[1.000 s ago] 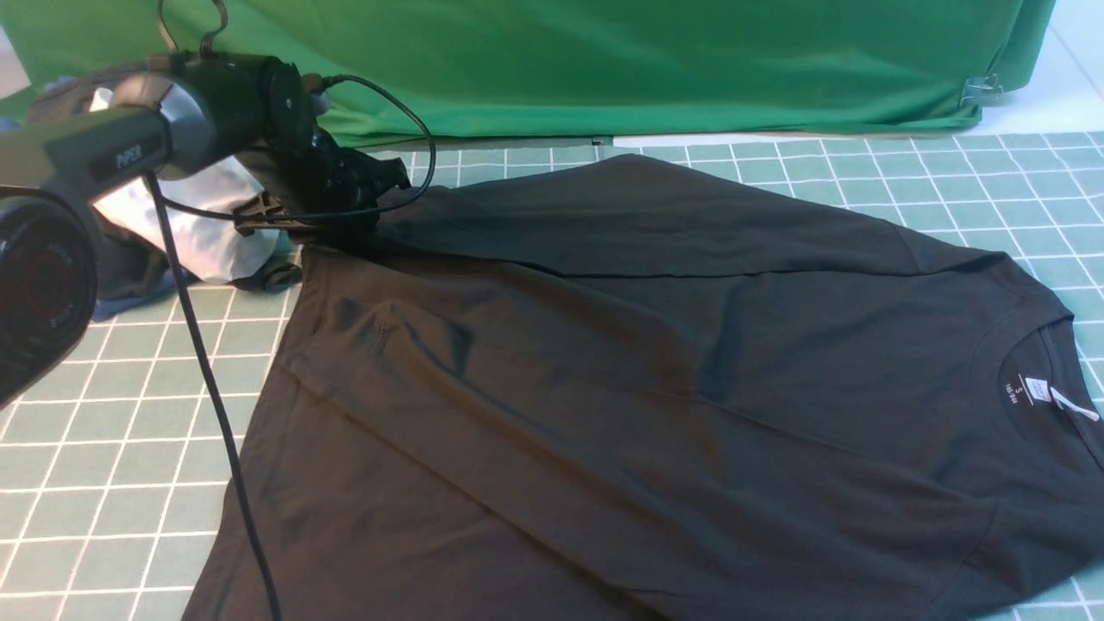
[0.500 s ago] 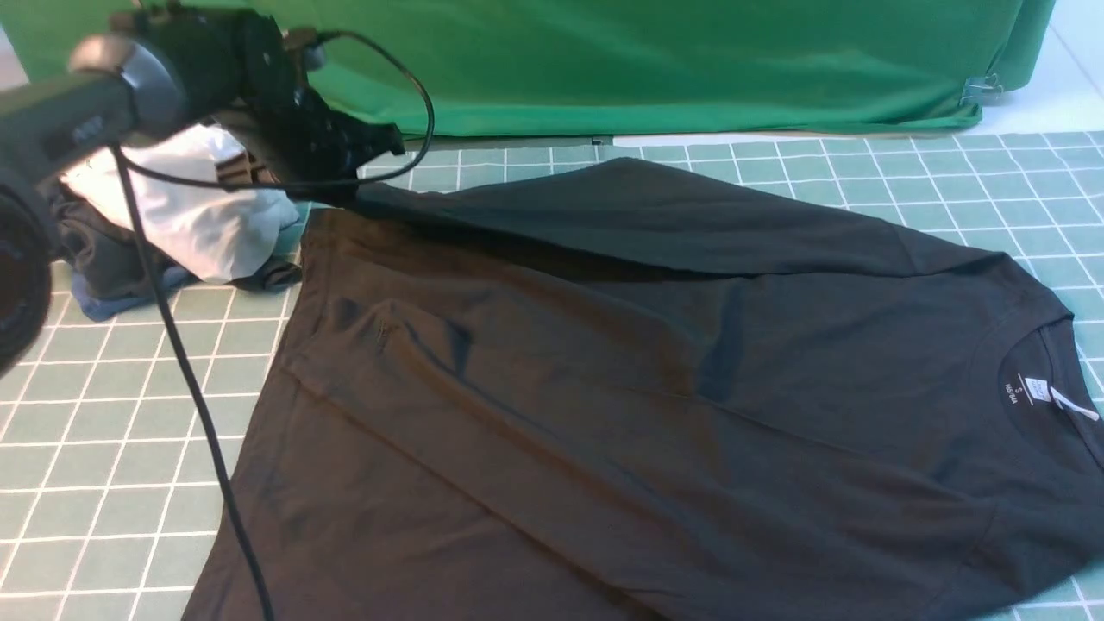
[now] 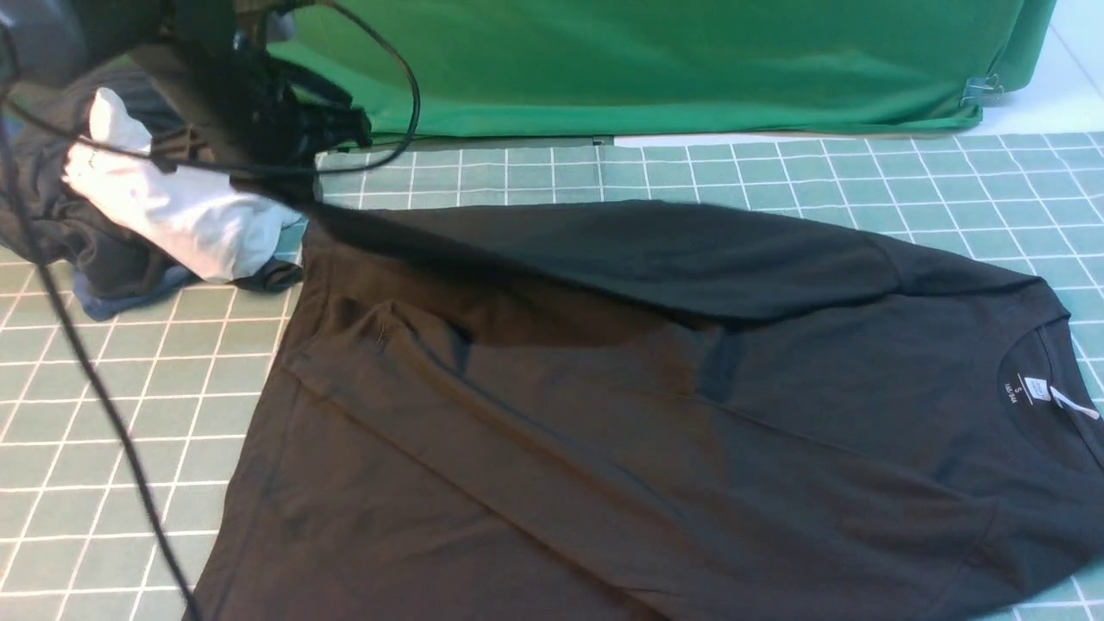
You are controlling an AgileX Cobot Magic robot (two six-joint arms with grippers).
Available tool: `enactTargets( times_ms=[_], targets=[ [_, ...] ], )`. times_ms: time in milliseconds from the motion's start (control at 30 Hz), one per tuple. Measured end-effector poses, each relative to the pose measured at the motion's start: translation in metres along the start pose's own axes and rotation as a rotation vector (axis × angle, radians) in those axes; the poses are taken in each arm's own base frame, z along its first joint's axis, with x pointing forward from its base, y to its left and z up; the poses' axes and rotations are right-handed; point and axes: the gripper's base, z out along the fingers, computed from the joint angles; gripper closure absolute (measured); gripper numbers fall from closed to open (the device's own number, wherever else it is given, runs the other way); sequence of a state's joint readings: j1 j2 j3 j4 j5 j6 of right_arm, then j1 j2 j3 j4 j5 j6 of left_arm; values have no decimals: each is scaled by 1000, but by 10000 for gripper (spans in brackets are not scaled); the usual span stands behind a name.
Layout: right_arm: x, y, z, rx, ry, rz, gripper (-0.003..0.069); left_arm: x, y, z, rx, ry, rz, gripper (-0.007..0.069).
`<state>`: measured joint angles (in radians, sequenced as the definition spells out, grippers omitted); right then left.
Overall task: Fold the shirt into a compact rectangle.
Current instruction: 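Fold the left side of the dark shirt inward over its body with the left gripper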
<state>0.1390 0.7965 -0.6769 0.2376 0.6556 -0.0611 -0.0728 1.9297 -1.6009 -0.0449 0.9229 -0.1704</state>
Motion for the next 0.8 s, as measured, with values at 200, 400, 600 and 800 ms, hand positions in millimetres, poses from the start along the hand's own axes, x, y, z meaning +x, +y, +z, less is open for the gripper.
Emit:
enactTargets(
  times_ms=[200,400,600,800],
  targets=[
    [-7,-1,9,8,27,-6,636,55,-3,-2,12,77,5,608],
    [-8,-1,12,12,31,-7,636,100,-6,-21,24,79,-24,608],
    [-9,-1,12,10,24,-4,636,126,-1,-13,17,136,-52,606],
    [-9,-1,12,8,24,-2,636,140,0,-5,39,191,-12,528]
  ],
)
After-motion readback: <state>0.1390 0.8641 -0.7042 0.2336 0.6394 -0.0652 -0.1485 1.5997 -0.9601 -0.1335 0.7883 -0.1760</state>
